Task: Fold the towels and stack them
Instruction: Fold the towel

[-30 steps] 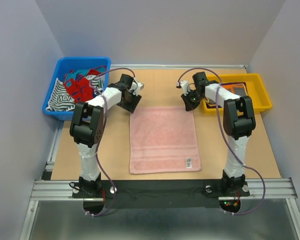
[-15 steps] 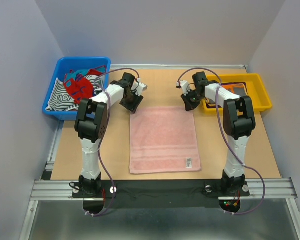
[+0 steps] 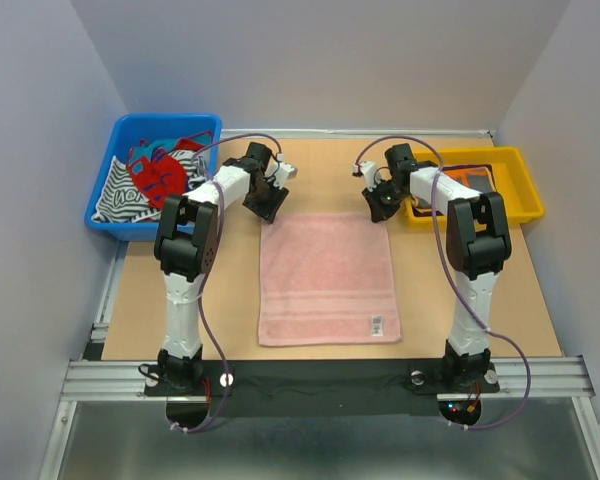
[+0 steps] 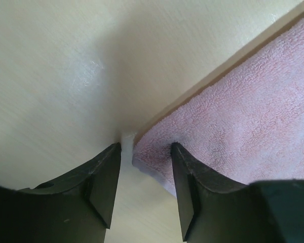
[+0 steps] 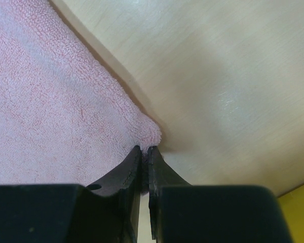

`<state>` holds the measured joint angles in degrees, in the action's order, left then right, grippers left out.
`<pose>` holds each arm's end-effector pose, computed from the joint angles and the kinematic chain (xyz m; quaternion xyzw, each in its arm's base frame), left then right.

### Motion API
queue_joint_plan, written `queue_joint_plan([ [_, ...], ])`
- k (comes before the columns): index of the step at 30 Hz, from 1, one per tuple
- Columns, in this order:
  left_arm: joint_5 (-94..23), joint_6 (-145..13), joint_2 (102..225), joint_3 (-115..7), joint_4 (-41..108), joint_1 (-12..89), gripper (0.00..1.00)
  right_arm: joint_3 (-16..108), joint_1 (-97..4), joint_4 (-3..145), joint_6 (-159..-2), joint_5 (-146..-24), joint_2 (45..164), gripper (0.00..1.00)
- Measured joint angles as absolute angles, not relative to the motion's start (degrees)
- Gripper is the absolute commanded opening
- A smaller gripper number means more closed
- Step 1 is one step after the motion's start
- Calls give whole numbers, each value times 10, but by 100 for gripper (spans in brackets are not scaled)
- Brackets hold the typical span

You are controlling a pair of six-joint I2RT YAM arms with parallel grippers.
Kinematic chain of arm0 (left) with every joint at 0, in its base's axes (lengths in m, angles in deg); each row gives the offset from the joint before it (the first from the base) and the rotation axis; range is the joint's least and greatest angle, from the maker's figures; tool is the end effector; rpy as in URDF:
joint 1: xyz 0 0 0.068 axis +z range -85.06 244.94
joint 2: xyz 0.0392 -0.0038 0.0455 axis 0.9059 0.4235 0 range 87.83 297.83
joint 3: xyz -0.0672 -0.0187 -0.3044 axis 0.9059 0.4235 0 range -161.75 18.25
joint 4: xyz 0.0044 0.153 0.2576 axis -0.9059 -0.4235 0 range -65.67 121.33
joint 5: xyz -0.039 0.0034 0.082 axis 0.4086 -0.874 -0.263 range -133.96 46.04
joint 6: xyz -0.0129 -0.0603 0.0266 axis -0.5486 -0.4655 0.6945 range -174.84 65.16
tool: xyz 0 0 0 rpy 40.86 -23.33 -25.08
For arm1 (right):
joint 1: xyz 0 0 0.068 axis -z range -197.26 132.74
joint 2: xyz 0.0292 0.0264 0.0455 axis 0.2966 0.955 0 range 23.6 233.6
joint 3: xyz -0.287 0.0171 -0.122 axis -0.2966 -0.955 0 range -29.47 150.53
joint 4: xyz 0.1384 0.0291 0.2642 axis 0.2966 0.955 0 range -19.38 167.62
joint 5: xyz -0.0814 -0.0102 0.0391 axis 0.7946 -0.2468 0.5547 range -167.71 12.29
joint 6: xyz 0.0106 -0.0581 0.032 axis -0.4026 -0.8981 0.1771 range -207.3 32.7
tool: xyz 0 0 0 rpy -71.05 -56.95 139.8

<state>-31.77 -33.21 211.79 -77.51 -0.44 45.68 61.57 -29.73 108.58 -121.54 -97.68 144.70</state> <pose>0.4998 -0.1867 0.1748 0.3613 0.8903 -0.0972 0.2596 0.4852 0.1262 0.1680 -0.4136 0.8745 0.1317 0.2165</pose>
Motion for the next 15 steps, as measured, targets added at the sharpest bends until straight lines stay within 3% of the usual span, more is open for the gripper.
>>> queue_joint_plan([
  [2,-317,-333,2119,-776,-4,457,37,616,-297,1086,-1215,-977,1447,3],
  [7,-301,-333,2128,-790,-14,457,17,616,-297,1086,-1215,-977,1447,3],
  [9,-297,-333,2130,-795,-20,457,0,617,-297,1087,-1215,-977,1447,3],
  [15,-293,-324,2133,-800,-26,457,0,633,-298,1101,-1215,-970,1455,1],
])
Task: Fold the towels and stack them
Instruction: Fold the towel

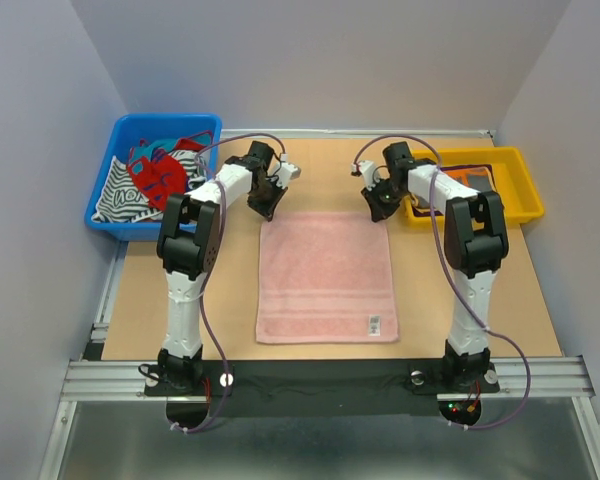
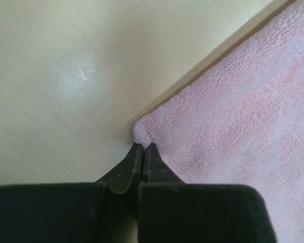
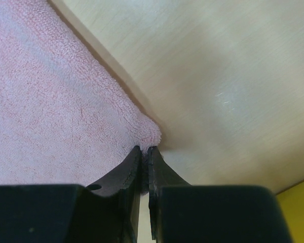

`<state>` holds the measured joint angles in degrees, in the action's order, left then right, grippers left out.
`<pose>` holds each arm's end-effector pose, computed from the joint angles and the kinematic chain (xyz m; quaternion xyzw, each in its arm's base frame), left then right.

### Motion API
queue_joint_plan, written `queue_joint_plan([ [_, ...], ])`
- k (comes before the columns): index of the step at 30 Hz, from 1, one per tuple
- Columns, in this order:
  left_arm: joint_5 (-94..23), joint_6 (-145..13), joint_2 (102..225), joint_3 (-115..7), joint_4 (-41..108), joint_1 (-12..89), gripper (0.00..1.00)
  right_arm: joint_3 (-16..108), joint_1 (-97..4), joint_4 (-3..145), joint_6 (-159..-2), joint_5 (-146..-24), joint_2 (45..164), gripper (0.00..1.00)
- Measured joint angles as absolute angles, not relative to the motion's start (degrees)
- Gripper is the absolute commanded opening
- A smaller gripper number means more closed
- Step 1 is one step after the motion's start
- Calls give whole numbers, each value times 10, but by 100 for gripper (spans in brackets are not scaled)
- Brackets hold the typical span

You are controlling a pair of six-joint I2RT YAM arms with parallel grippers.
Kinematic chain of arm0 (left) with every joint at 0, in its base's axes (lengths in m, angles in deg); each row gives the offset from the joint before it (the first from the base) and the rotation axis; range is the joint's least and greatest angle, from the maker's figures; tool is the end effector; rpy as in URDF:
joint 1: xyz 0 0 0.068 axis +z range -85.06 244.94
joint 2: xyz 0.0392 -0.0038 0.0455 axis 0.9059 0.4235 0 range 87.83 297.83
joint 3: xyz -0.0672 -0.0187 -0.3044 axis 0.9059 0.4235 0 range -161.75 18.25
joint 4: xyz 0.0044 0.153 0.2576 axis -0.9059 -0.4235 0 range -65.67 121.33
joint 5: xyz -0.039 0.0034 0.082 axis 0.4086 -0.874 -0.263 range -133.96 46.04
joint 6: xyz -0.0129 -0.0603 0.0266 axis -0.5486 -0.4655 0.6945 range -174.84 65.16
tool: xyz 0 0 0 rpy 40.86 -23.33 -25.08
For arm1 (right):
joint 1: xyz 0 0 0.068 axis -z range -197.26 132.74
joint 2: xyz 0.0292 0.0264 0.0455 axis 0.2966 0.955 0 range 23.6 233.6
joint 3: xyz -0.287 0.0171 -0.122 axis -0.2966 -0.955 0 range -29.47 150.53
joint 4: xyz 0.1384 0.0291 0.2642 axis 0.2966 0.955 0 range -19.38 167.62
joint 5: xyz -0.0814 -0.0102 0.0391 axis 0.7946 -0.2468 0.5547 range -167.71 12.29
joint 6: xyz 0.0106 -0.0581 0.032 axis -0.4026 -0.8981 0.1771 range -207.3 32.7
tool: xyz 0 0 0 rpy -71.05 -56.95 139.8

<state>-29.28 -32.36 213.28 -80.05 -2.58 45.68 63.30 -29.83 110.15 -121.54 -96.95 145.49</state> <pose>0.5043 -0.1907 0.1748 0.3720 0.8859 -0.1167 0.2512 0.4888 0.1272 0.1697 -0.4133 0.8768 0.1270 0.2103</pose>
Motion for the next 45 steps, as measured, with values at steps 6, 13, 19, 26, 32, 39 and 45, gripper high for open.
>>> queue_joint_plan([
  [6,-308,-319,2131,-800,-4,457,0,692,-303,1120,-1213,-940,1482,1],
  [13,-358,-320,2130,-801,91,468,0,760,-304,1105,-1205,-900,1498,0],
  [19,-372,-324,2092,-780,155,471,0,765,-307,1067,-1196,-875,1497,1],
  [26,-367,-338,1978,-704,200,470,0,692,-313,1024,-1183,-865,1438,1],
  [32,-367,-366,1910,-638,223,471,0,626,-324,1008,-1169,-863,1345,1],
  [39,-357,-422,1841,-542,227,470,0,518,-332,990,-1137,-878,1244,1],
  [45,-342,-471,1756,-464,222,470,0,435,-335,986,-1097,-913,1172,1],
])
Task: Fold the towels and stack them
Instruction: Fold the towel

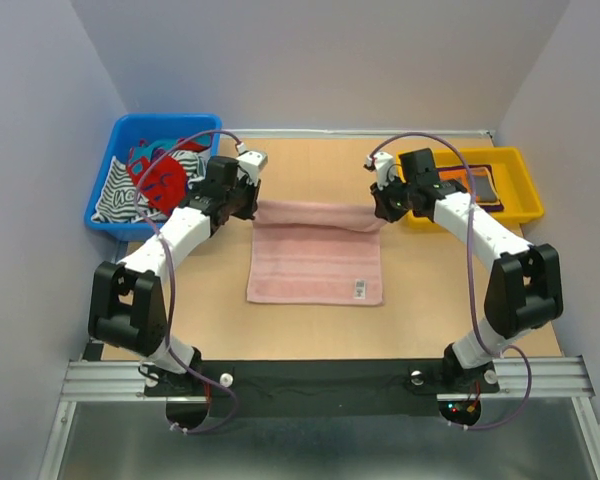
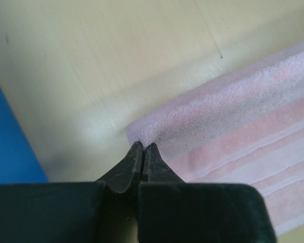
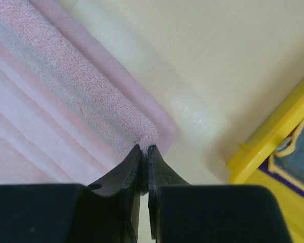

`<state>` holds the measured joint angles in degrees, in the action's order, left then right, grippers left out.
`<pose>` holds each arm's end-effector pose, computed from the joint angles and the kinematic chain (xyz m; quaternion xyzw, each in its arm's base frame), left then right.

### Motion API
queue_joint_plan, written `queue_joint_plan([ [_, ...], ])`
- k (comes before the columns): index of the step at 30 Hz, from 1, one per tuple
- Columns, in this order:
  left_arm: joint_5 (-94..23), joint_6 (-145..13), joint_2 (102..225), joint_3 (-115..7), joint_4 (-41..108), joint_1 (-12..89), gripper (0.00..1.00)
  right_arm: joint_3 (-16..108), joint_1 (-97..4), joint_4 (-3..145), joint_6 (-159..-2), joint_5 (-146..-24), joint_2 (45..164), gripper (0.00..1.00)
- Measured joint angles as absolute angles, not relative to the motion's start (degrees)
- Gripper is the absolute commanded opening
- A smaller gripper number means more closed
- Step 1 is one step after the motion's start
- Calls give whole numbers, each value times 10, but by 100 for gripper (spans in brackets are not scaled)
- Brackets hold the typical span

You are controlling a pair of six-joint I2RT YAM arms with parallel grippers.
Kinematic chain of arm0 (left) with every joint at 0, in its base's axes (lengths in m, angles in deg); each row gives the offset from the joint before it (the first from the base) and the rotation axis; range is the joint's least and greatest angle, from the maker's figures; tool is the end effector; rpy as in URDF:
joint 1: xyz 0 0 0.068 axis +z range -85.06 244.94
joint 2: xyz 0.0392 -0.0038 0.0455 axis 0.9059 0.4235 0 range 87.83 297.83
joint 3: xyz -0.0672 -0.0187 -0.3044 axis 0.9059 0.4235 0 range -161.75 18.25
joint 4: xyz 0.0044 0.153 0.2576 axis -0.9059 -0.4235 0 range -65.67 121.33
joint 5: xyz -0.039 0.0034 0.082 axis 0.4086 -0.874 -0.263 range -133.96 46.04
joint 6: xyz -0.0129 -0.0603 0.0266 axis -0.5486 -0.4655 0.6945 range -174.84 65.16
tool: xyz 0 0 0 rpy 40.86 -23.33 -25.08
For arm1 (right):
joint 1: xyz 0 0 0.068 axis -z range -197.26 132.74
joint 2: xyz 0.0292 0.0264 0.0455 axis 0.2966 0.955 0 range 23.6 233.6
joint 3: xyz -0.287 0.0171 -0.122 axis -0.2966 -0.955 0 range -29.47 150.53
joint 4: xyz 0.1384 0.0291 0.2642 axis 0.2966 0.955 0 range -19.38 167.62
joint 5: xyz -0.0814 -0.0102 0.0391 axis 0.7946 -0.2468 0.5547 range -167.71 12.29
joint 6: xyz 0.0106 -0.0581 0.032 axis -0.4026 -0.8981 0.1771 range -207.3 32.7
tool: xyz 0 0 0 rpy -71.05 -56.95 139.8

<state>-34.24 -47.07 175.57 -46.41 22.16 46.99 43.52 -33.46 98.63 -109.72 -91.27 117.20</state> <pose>0.3790 -0.1323 0.2936 0.2341 0.8415 -0.1166 0.4727 0.3909 0.1268 0.2786 -0.3466 0.8629 0.0913 0.3563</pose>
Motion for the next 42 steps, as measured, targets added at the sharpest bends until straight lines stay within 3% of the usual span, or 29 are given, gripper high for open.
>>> queue_joint_plan([
  [13,-310,-595,1638,-319,174,471,0,302,-335,994,-989,-992,1059,0],
  [22,-308,-653,1594,-301,169,469,0,263,-335,998,-937,-1011,1019,0],
  [29,-308,-693,1638,-301,169,469,0,252,-335,999,-902,-1008,1040,1],
  [42,-306,-722,1780,-298,207,466,0,261,-335,987,-873,-963,1190,0],
])
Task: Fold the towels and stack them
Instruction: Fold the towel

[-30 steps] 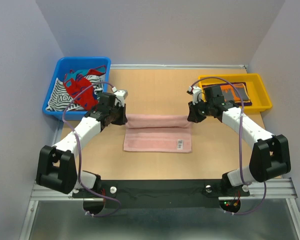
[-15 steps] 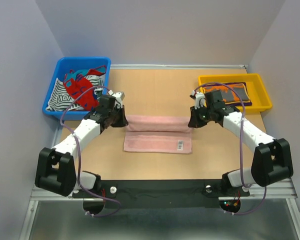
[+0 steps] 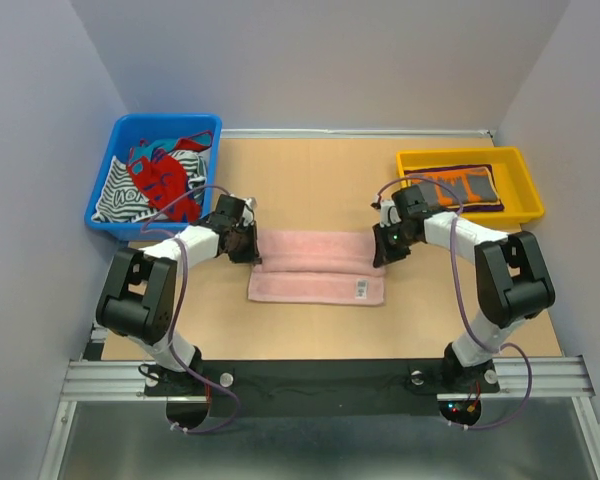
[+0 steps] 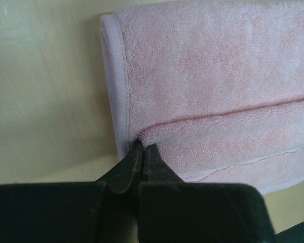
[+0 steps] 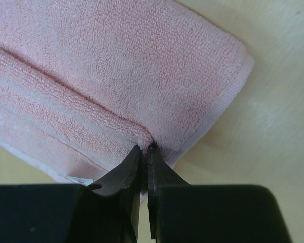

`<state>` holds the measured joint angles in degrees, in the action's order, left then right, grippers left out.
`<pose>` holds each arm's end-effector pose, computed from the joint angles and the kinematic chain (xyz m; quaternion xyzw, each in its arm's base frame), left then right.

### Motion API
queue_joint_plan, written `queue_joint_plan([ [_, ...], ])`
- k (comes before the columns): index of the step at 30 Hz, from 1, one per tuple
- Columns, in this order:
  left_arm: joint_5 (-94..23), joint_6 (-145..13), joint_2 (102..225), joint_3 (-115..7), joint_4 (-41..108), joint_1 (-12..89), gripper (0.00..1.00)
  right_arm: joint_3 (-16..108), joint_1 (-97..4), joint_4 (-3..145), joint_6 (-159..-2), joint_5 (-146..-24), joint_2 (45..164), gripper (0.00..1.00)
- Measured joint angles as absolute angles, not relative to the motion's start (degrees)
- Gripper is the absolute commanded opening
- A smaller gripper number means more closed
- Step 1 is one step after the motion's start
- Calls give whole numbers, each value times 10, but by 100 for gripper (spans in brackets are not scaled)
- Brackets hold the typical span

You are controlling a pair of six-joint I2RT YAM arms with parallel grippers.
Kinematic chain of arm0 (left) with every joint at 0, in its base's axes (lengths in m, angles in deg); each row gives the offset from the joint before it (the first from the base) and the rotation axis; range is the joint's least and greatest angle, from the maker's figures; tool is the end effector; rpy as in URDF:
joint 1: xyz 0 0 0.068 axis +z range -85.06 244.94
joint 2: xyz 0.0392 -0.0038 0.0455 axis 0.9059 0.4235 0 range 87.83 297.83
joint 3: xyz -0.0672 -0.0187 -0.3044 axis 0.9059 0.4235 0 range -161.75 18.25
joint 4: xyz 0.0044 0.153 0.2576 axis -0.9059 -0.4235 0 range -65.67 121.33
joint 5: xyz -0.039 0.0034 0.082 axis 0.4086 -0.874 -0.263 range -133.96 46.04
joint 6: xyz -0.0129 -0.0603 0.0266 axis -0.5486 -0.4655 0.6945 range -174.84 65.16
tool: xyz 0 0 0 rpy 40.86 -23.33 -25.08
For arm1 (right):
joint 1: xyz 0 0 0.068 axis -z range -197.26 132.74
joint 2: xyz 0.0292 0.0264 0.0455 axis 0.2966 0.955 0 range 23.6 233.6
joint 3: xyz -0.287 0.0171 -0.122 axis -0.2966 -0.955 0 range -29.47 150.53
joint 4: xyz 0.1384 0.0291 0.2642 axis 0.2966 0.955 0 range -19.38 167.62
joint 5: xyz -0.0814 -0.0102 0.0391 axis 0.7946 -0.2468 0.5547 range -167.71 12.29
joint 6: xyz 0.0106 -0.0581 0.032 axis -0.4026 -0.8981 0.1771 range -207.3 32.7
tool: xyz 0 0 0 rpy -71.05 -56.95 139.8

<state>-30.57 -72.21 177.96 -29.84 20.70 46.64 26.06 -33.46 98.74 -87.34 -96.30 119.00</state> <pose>0.3278 -0.1215 0.1713 0.0450 0.9406 -0.2025 0.2687 0.3341 0.1150 0.1642 -0.1674 0.9546 0.1835 0.1642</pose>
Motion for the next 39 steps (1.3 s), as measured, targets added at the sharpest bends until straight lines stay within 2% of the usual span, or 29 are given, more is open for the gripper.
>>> queue_joint_plan([
  [8,-305,-717,1836,-363,213,468,0,362,-326,984,-881,-904,1264,0],
  [14,-312,-703,1836,-403,194,468,0,394,-323,979,-891,-879,1272,0],
  [31,-337,-684,1710,-440,145,467,0,379,-323,962,-900,-867,1128,0],
  [39,-314,-697,1682,-372,156,464,0,318,-323,957,-887,-883,1122,0],
])
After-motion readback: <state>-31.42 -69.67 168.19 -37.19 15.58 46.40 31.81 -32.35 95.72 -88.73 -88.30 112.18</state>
